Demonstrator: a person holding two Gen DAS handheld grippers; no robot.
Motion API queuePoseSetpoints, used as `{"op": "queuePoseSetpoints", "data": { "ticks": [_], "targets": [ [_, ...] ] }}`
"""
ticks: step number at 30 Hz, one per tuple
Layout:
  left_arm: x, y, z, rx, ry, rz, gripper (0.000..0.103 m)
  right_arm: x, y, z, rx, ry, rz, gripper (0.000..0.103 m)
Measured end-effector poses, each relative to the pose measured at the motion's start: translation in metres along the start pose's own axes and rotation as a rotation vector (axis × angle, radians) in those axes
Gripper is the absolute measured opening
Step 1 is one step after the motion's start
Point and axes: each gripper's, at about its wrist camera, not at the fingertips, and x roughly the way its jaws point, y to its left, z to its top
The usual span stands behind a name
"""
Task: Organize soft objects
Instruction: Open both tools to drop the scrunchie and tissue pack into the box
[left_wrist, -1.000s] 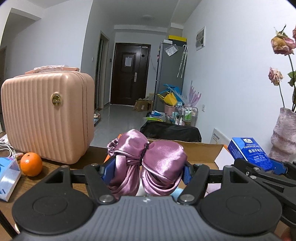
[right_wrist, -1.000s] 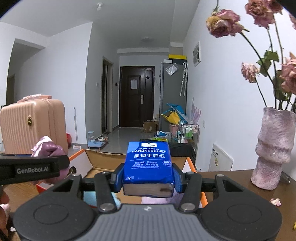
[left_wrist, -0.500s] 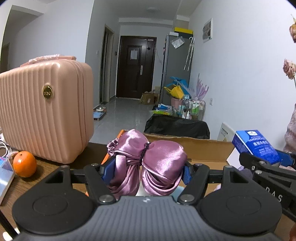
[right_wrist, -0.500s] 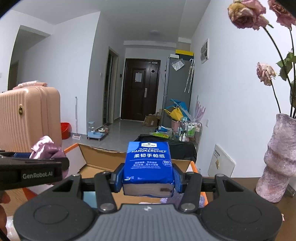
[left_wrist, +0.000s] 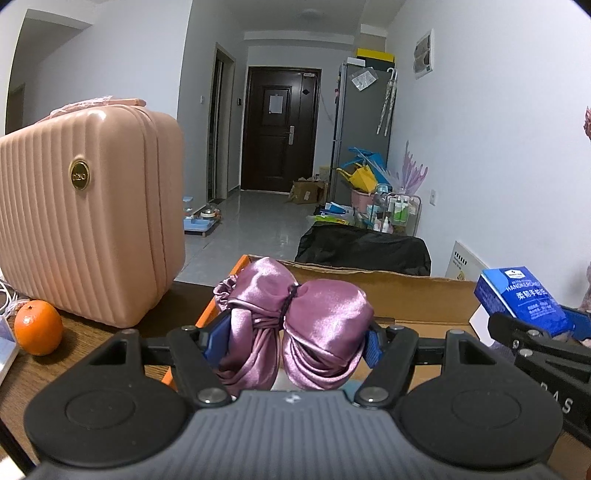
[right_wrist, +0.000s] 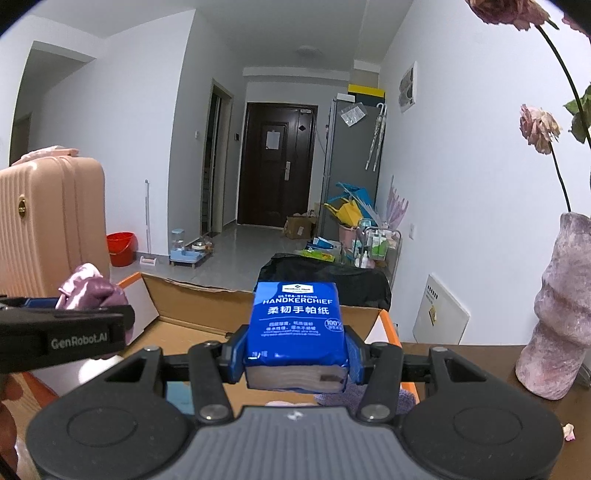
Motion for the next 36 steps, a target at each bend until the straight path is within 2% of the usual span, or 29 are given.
{"op": "queuePoseSetpoints", "data": {
  "ticks": [3, 10, 11, 13, 15, 20, 25, 36],
  "targets": [
    [0.001, -0.002, -0.002, 0.009, 0.001, 0.004, 0.070, 0.002, 0.000, 0.001, 0.001, 0.008, -0.005, 0.050],
    [0.000, 0.000, -0.001, -0.002, -0.014, 0.012, 0.083, 0.008, 0.001, -0.001, -0.007, 0.037, -0.013, 0.053],
    [-0.002, 0.000, -0.001, -0.003, -0.020, 0.017, 0.087, 0.009, 0.001, -0.001, -0.008, 0.041, -0.016, 0.057],
    [-0.003, 0.002, -0.001, -0.011, -0.024, 0.019, 0.094, 0.009, 0.000, -0.001, 0.000, 0.041, -0.021, 0.077],
    [-0.002, 0.003, -0.001, -0.016, -0.024, 0.033, 0.101, 0.008, -0.002, -0.002, 0.009, 0.036, -0.029, 0.088],
    [-0.002, 0.007, -0.002, -0.028, -0.029, 0.064, 0.103, 0.011, -0.005, -0.003, 0.024, 0.046, -0.043, 0.103],
    [0.003, 0.012, -0.001, -0.047, -0.004, 0.068, 0.103, 0.010, -0.007, -0.003, 0.025, 0.049, -0.043, 0.103],
    [0.001, 0.009, -0.002, -0.040, -0.009, 0.060, 0.103, 0.006, -0.004, -0.003, 0.019, 0.054, -0.057, 0.103]
  ]
}}
